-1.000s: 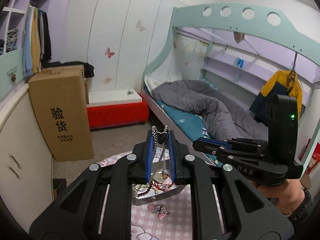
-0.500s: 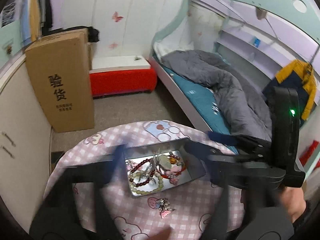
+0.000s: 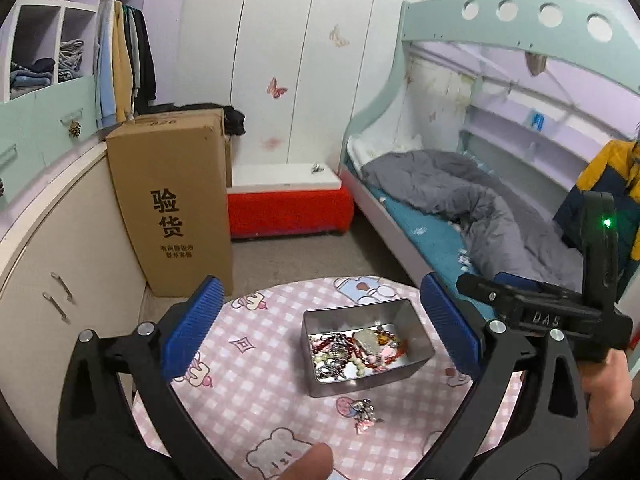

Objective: Organize jewelry
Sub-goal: 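Open both grippers over the box and move back to the pink charms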

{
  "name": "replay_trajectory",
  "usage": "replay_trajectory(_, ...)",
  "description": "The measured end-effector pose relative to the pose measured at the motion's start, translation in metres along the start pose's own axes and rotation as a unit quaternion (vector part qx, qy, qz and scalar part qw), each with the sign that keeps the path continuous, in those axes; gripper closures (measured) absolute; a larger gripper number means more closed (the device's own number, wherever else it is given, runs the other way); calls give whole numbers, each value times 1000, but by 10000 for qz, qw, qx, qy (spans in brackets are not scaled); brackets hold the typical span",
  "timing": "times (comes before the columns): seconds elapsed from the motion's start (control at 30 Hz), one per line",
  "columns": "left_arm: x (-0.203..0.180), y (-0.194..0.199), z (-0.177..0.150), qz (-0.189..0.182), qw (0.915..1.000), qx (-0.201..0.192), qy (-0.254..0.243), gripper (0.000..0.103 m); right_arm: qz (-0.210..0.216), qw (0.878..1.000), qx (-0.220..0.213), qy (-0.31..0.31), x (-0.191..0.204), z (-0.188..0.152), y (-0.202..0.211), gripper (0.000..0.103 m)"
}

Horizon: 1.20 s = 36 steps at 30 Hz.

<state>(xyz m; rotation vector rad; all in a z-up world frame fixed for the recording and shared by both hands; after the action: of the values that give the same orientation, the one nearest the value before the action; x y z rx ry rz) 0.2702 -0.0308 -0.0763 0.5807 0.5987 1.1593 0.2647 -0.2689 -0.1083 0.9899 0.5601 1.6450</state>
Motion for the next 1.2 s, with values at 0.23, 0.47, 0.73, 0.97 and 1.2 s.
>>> replay_trajectory(0.23,5,33,-23,198,9991,-355,141,6,-108,9990,-351,266,13,-12,37,7)
replay_trajectory(0.47,10,50,-47,528,9968,-576,156,6,-199,9972,-574,432,22,-30,62,7)
replay_trajectory(0.73,6,49,-77,761,9955,-566,-15,6,-308,9962,-551,595,24,-56,67,7)
replay_trajectory(0.97,5,21,-111,621,9980,26,-117,6,-355,9968,-437,560,18,-76,62,7)
replay_trajectory(1.2,-6,-29,-138,601,9948,779,-250,6,-300,9991,-9,309,4,-105,36,7)
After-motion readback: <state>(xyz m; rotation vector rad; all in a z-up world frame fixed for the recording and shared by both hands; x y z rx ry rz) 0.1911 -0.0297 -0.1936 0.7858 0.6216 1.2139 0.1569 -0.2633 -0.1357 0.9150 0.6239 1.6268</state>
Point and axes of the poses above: each gripper's, at about its wrist camera, not at the fingertips, and y roughly against the way its jaws point, x to its left, z to its top, the point moved 2 cm from there along -y, roughly the way its jaws point, and after that the axes turned 14 degrees about x, right-handed, at the moved point
